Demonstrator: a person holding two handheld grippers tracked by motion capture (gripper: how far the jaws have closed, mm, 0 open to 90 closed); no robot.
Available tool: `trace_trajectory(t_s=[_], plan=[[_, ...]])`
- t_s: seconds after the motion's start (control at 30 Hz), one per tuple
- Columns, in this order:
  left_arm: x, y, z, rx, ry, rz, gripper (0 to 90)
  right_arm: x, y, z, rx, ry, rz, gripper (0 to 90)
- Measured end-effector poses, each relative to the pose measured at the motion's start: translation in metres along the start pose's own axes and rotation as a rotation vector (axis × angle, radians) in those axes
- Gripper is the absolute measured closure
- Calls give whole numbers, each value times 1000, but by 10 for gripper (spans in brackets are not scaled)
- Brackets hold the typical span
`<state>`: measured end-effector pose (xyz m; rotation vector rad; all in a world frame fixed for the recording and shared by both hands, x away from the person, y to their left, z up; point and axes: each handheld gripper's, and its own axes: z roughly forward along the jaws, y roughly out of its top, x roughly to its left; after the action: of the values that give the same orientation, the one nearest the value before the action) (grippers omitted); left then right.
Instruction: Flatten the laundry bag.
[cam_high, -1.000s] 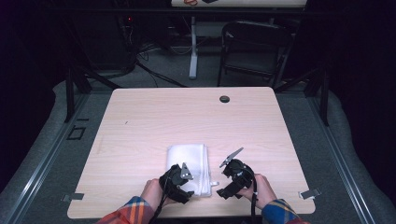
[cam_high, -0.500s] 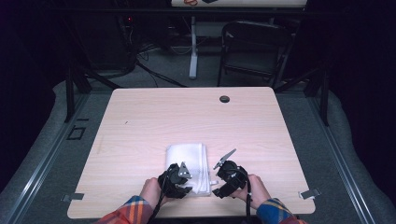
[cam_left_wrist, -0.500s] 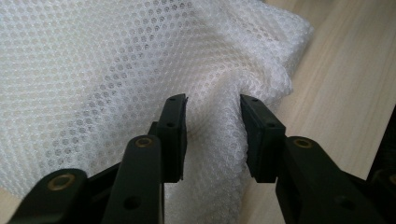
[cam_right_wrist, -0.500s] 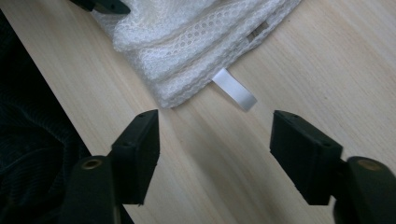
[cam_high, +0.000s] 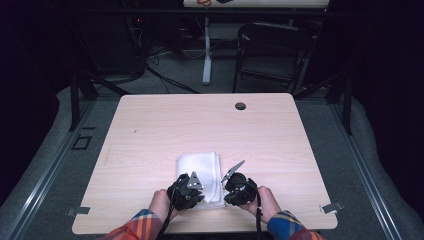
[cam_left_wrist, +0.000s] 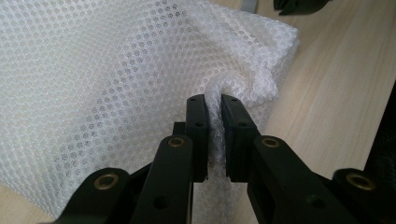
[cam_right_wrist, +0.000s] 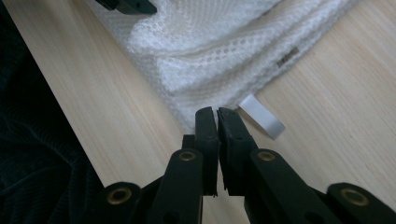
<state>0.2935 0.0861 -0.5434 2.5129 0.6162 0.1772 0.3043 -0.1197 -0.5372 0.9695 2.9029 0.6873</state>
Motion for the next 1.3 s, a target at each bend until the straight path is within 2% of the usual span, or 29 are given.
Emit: trace_trajectory(t_s=[0.07,0.23,0.3,0.33,0.47,0.57,0.67,0.8,1.1,1.3], plan=[[0,0,-1,-3,1,4,825,1,3,2,-6,-2,-12,897],[1,0,-2,-13,9,5,825,6,10,12,-57,0,-5,900],[1,0,-3,-14,8,3,824,6,13,15,-39,-16,-21,900],[1,0,-4,-13,10,5,824,7,13,18,-51,-17,-13,900],[1,0,-5,-12,20,7,824,6,14,28,-32,-16,-14,900],[1,0,-6,-16,24,7,824,6,13,27,-35,-13,-8,900],[2,-1,-8,-42,29,-17,824,5,12,28,-38,-12,-10,900],[4,0,-12,-41,43,-22,826,4,11,28,-58,2,5,900],[5,-1,-18,-55,78,-41,827,2,11,27,-41,-4,-9,900],[7,-2,-22,-73,87,-48,827,2,10,27,-51,-9,11,900]])
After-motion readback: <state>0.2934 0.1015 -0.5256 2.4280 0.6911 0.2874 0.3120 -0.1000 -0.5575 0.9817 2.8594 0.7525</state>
